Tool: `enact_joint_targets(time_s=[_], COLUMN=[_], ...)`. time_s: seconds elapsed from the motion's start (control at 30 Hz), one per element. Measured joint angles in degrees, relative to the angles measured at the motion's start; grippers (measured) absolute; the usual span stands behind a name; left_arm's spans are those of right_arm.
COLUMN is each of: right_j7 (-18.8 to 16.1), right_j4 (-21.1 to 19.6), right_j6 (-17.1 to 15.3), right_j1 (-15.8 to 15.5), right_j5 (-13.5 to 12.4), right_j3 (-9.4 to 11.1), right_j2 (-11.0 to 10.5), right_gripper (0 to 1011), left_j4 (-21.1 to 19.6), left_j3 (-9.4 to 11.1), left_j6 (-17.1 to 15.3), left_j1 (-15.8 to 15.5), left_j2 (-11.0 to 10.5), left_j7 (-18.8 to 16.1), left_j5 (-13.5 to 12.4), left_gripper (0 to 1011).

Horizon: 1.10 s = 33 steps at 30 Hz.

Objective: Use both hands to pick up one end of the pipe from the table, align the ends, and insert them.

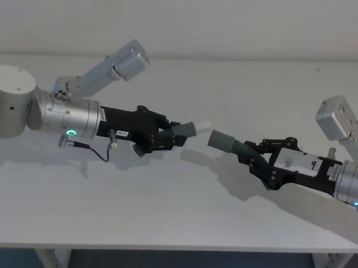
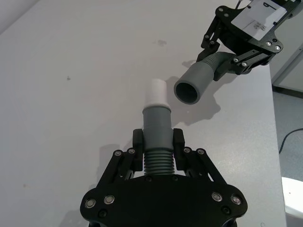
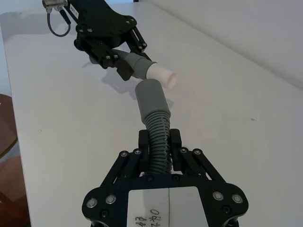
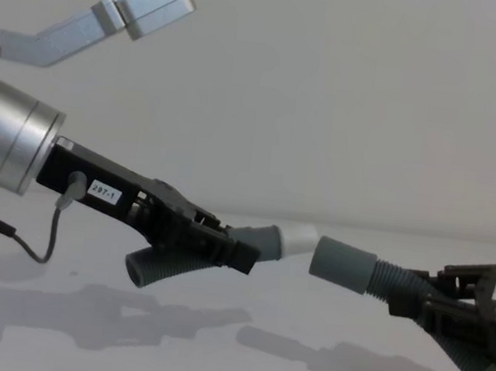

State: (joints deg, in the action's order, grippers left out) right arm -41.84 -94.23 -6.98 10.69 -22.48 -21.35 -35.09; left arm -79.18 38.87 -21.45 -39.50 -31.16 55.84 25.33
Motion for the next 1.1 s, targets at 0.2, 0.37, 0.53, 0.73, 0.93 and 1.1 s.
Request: enact_joint_targets(time_s=[0.2,0.37,0.53,0.73,0.93,1.1], right_j7=[0.3,0.7,1.1,1.8,2.6,3.1], right_j4=[-0.1,-0.1,-0.1,0.0,0.3,0.7], right_j6=[-0.2,-0.3,-0.3,-0.5,-0.8,-0.9], right_j1=[0.1,0.2,0.3,0.6,0.8,0.9], right_j5=[-0.2,-0.3,-0.5,-0.5,-0.7,-0.7], right_j3=[-0.1,-0.2,-0.3,-0.5,-0.6,-0.8], right_j2=[-0.3,-0.5,-0.6,-0.6,-0.7,-0.7], right_gripper=[256,256,256,256,256,256], left_j4=[-0.4,-0.5,-0.6,-0.8,-0.9,-0.9], left_j3=[0.2,0.4,0.6,0.8,1.1,1.2], left_j6=[-0.3,-0.4,-0.4,-0.3,-0.1,0.1], left_j1=[0.1,0.1,0.1,0.0,-0.1,-0.2], left_j2=[-0.4,-0.6,-0.8,-1.0,-1.1,-1.0], left_j7=[-0.5,-0.7,-0.8,-0.8,-0.7,-0.6], left_j5=[0.2,0.4,0.6,0.9,1.3,1.8], left_gripper=[353,353,353,353,353,353])
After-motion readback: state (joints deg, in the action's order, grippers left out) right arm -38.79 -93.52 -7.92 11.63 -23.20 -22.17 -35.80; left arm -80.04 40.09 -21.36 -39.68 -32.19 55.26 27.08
